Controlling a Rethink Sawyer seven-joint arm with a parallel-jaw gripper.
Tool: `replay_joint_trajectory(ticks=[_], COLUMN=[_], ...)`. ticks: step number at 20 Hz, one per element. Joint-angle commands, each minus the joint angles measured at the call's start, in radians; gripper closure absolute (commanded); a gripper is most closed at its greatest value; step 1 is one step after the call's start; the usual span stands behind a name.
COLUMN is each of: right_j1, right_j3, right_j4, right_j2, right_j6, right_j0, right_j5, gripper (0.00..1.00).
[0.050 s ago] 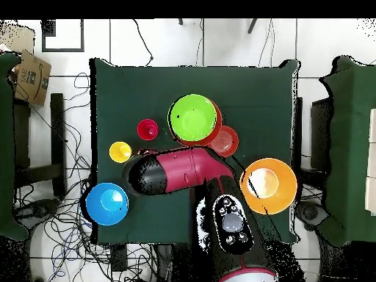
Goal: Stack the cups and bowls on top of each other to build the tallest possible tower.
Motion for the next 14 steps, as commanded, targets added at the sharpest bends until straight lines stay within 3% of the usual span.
replay_joint_trajectory(ticks=[1, 14], right_j1=[0.083, 0.115], right_j3=[-0.058, -0.091], right_j4=[0.001, 0.106], right_j2=[-0.089, -0.156], right_j6=[0.198, 0.200], right_j0=[0.092, 0.181], right_j5=[-0.059, -0.067], gripper=[0.00, 0.00])
